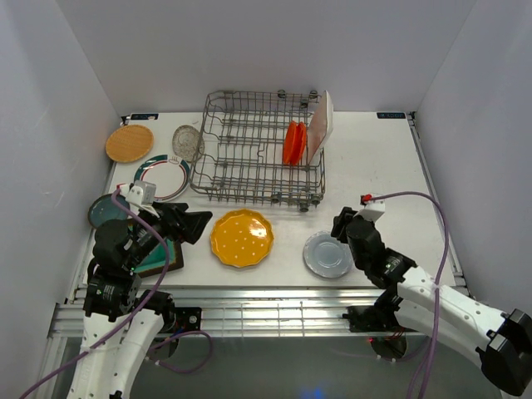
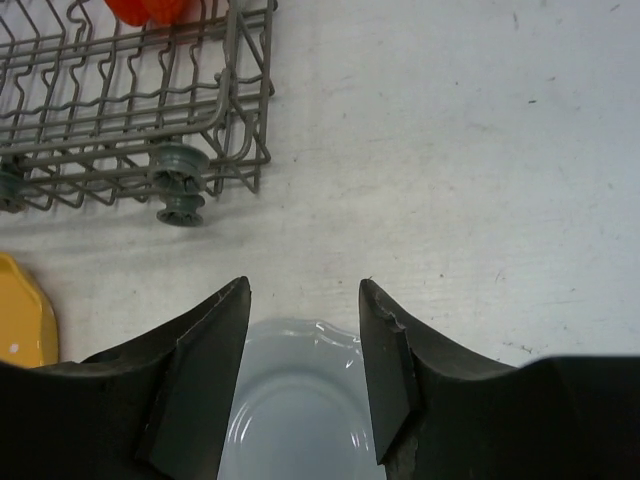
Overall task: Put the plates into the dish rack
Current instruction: Insert the plate into the dish rack.
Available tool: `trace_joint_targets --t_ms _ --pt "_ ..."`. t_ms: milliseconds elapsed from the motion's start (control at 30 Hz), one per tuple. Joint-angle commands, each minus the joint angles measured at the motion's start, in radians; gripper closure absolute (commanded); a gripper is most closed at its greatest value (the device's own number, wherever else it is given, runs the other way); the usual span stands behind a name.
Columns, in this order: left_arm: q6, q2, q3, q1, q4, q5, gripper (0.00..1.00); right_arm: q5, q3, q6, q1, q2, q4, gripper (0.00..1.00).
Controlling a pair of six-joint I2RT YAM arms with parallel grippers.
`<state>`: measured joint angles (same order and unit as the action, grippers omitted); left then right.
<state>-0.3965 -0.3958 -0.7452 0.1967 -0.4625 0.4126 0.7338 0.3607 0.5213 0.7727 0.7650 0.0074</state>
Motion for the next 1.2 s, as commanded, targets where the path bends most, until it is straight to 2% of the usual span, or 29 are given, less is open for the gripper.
trace_joint_targets --t_ms 0,200,333,533,800,1033,1167 --pt "0.008 -0.002 0.004 0.013 0.018 0.017 0.02 -0.092 -0.06 0.062 0.004 -0.059 0.075 0.46" --pt "0.008 0.005 0.004 0.032 0.018 0.014 0.02 -0.169 -0.072 0.129 0.004 -0.122 -0.006 0.45" --pt "0.008 0.006 0.004 0.04 0.016 0.005 0.02 -0.234 -0.097 0.152 0.004 -0.231 -0.085 0.43" --pt "0.007 0.009 0.003 0.043 0.013 -0.001 0.02 -0.209 -0.1 0.195 0.002 -0.369 -0.222 0.32" --pt "0.007 0.012 0.003 0.044 0.013 0.0 0.02 -0.183 -0.011 0.35 0.002 -0.3 -0.526 0.35" --pt "0.007 0.006 0.003 0.044 0.012 0.003 0.02 -0.234 -0.075 0.398 0.002 -0.397 -0.523 0.36" --pt "0.007 0.005 0.001 0.046 0.013 0.005 0.02 -0.246 -0.078 0.416 0.0 -0.374 -0.534 0.37"
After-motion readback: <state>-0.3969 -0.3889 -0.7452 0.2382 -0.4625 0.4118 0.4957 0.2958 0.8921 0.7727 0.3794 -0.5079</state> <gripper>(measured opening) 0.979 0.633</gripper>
